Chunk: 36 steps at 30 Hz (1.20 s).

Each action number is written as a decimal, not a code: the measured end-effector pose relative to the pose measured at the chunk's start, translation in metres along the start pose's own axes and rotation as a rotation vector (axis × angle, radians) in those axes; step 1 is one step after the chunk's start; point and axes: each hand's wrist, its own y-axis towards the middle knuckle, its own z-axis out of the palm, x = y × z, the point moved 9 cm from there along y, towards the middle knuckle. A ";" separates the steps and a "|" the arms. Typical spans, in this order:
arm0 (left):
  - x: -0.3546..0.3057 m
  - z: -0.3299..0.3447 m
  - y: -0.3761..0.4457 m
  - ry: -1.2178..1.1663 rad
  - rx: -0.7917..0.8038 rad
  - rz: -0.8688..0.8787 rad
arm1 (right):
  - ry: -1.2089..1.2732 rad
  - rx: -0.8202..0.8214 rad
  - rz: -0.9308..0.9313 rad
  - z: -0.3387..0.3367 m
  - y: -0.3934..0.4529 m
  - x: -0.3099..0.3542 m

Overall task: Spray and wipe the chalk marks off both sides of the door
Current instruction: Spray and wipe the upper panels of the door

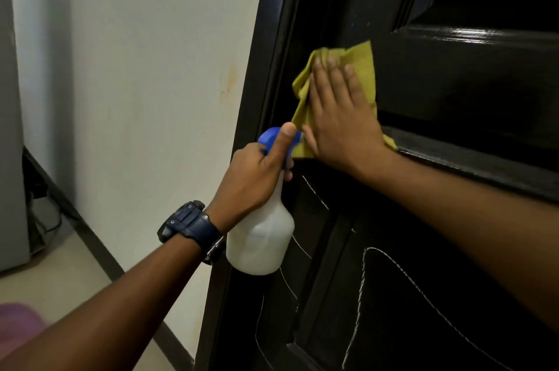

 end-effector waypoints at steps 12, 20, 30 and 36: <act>-0.022 -0.029 -0.005 -0.026 -0.001 0.030 | 0.168 0.460 -0.460 0.070 -0.209 0.197; -0.036 -0.039 -0.009 0.006 0.000 0.053 | 0.263 0.088 0.000 0.016 -0.112 0.060; -0.027 -0.004 -0.012 -0.008 0.131 0.025 | 0.037 0.073 0.091 -0.022 0.015 -0.112; -0.017 0.000 -0.004 -0.035 0.103 0.023 | 0.032 0.010 0.100 -0.024 0.009 -0.101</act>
